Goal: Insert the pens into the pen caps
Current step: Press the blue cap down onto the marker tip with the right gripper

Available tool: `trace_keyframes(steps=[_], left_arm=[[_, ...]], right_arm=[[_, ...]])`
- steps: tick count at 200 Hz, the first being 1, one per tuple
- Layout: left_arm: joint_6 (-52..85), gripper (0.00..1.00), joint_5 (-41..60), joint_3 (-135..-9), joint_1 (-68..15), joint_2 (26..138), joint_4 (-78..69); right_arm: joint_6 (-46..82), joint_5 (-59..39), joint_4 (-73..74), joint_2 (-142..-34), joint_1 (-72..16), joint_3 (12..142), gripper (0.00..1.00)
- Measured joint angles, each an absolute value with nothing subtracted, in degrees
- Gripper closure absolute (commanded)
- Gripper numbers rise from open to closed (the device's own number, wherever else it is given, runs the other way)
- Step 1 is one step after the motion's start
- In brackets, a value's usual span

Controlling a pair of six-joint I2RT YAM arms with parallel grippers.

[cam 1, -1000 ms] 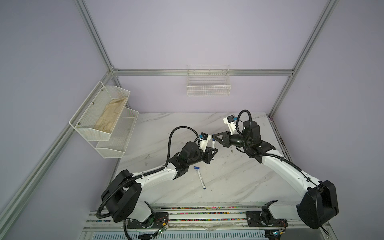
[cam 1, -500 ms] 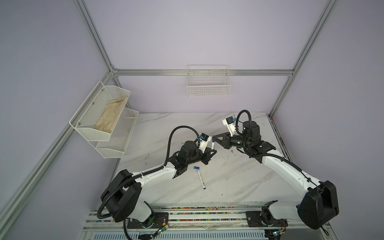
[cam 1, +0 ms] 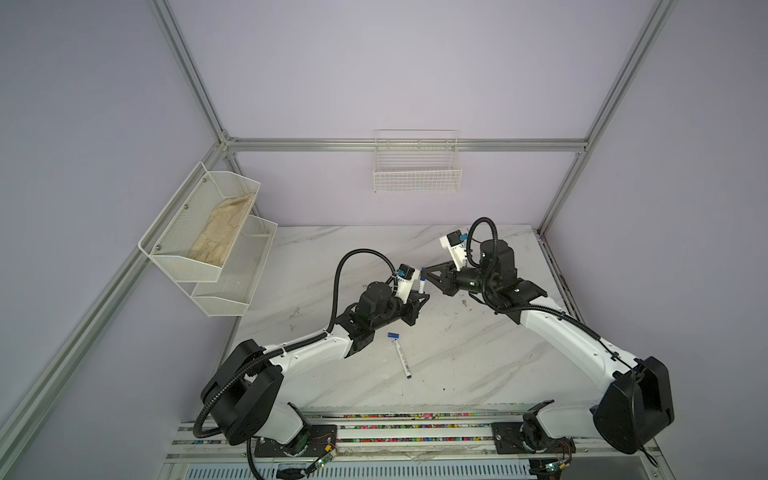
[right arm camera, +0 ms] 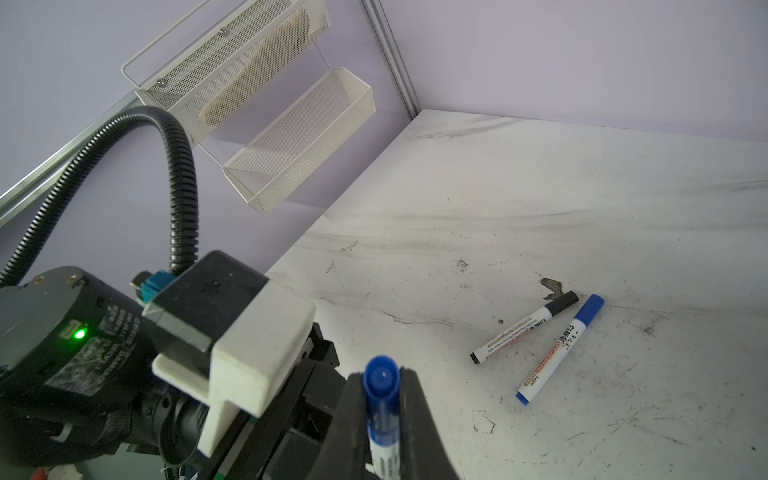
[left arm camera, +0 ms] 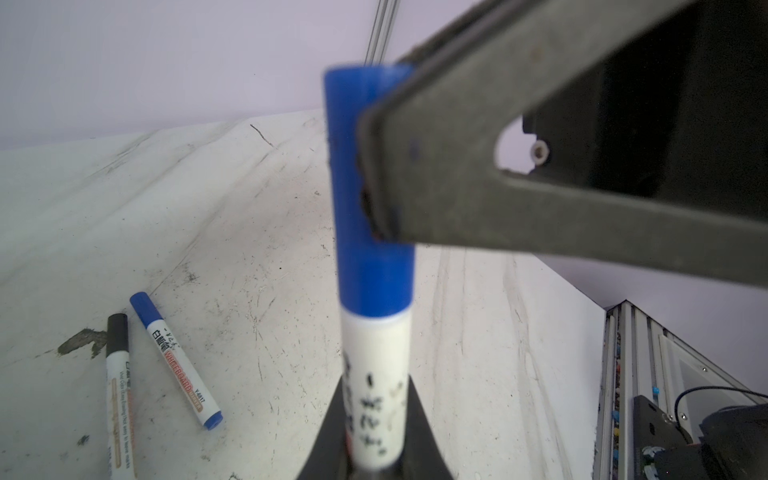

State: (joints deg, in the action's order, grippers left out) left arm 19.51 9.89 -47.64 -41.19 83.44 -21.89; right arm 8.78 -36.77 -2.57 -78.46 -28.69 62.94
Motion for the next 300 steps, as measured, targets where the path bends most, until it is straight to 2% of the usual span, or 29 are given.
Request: trace_keyframes(steps=[34, 110, 172, 187, 248, 300], left_arm=[[20.9, 1.0, 9.5, -47.6, -40.5, 83.4, -21.3], [10.5, 1.0, -2.6, -47.6, -40.5, 81.6, -13.1], [8.5, 1.0, -4.3, -47.6, -40.4, 80.8, -12.5], [10.7, 1.0, -1.9, -47.3, -39.6, 80.8, -13.8], [24.8, 1.0, 21.3, -47.1, -32.8, 80.8, -18.8], [26.9, 1.0, 23.4, -47.1, -31.5, 80.8, -19.5]], right_arm=[[8.5, -32.9, -2.5, -79.9, -30.3, 63.7, 1.0], [10.1, -31.3, -2.1, -84.8, -31.6, 64.8, 1.0], [10.2, -32.1, -2.3, -85.6, -31.9, 65.8, 1.0], [10.1, -32.6, -2.0, -85.8, -31.9, 66.2, 1.0], [10.2, -36.2, -0.4, -86.5, -30.5, 67.5, 1.0], [9.8, -30.9, -1.3, -85.9, -32.1, 68.0, 1.0]])
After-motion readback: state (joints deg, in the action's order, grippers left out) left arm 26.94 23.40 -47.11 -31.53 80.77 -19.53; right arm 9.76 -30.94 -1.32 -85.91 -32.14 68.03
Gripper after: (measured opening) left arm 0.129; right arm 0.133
